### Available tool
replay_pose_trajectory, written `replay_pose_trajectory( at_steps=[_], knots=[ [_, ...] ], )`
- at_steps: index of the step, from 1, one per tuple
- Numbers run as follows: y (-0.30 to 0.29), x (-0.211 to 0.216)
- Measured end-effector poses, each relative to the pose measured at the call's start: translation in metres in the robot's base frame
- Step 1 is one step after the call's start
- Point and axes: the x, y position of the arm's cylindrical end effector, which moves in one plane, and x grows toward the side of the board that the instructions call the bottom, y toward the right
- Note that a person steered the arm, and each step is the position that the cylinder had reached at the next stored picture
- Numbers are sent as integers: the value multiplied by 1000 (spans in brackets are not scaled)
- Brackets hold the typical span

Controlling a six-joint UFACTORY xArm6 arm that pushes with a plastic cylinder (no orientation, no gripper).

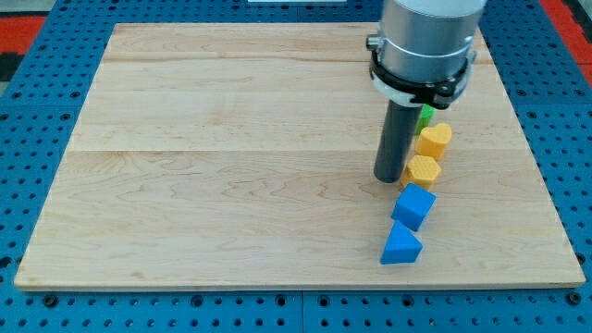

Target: Push blue triangle towards right

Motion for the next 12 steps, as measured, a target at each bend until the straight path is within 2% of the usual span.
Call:
replay_pose_trajectory(
  at_steps=[3, 4, 5, 6, 7, 8, 9, 11, 12],
  knots=[
    [33, 1],
    [2, 4],
    [-24, 14],
    [-20, 62],
    [-17, 80],
    [-19, 80],
    [-52, 80],
    [-47, 108],
    [-36, 105]
  ],
)
